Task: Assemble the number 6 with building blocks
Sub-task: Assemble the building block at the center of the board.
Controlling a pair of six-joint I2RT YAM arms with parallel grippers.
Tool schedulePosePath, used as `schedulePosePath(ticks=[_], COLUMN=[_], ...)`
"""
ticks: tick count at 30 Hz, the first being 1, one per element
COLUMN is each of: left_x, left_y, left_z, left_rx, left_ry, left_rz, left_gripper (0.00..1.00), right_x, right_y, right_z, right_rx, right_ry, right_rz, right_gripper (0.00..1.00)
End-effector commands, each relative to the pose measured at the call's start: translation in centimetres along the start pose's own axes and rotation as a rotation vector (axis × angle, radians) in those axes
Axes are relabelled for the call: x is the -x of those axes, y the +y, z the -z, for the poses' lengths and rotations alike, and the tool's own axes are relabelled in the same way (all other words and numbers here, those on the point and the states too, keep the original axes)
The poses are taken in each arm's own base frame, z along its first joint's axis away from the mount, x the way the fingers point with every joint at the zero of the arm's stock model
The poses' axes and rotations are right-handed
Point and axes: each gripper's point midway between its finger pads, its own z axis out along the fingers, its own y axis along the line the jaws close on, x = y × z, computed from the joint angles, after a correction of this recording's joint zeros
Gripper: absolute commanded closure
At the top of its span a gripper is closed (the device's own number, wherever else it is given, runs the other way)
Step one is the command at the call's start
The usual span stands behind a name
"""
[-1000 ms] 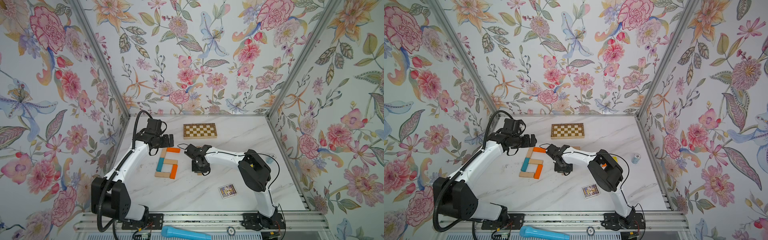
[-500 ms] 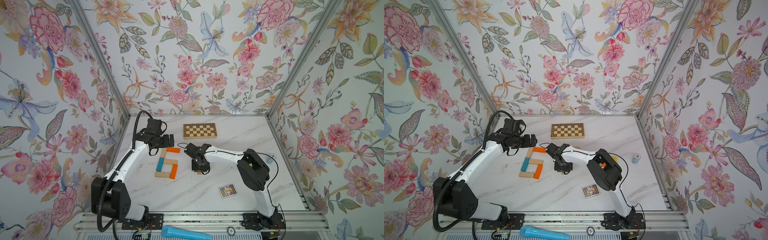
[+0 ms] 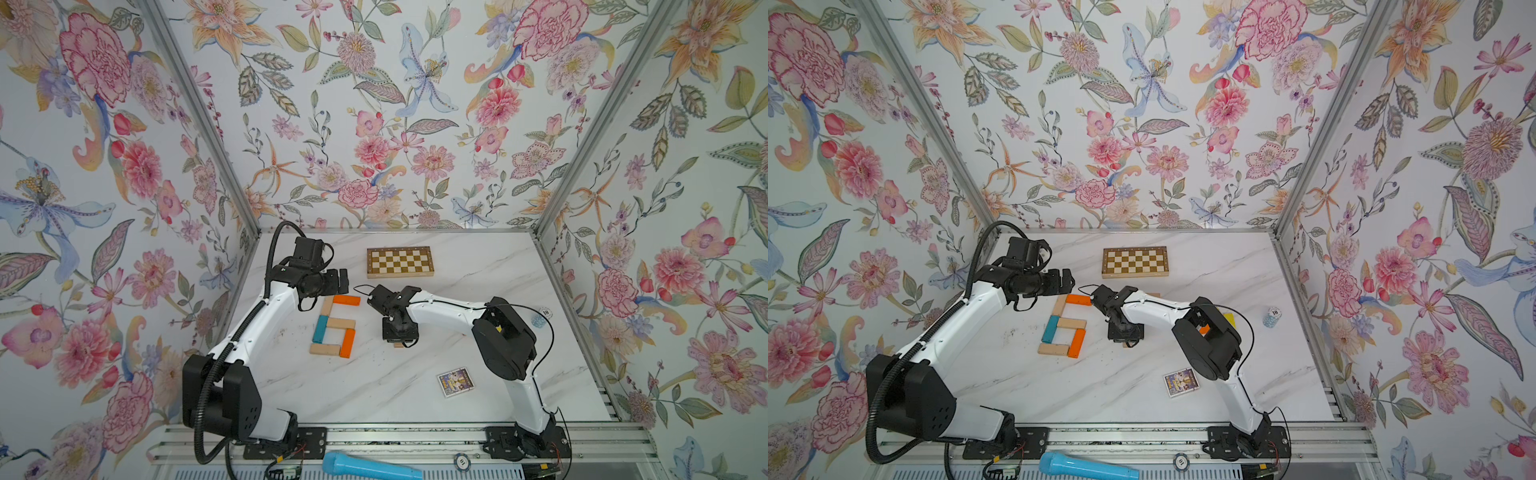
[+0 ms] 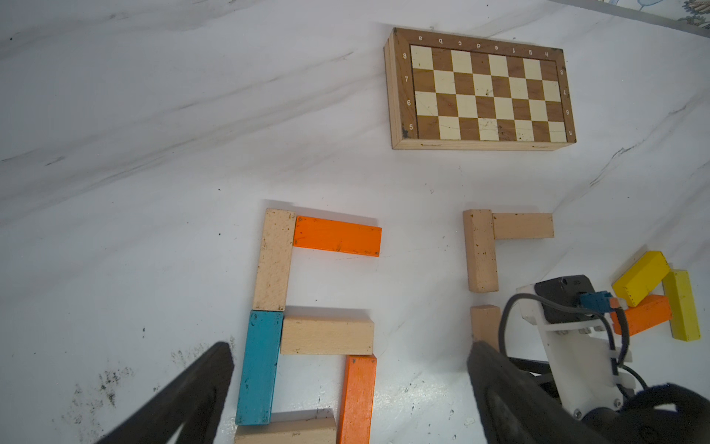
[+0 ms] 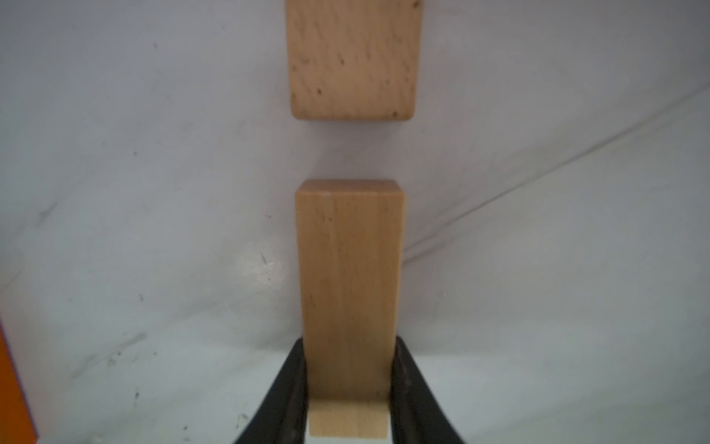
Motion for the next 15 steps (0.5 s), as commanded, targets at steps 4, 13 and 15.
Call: schedulePosePath(ticks=[4, 13, 15], left_x=[0.10, 0.05, 0.03], left_y=[-0.57, -0.67, -0.70], left_z=[-0.02, -0.11, -0.12], left_rx=[-0.024, -0.030, -0.032], left_ry=[-0.004, -0.001, 0.001], left_rz=[-0.023, -0.022, -0.023], left_gripper=[0.01, 0.01, 0.01], right_x=[-0.72, -0.65, -0.60], right_y=[-1.33, -1.68, -1.79], right_z=[-2.37, -2.64, -2.68], right_rx=[-0.072, -0.082, -0.084], right_ry=[0.046, 0.050, 0.050], right_rz=[0.005, 0.008, 0.009], right_gripper=[0.68, 0.68, 0.68])
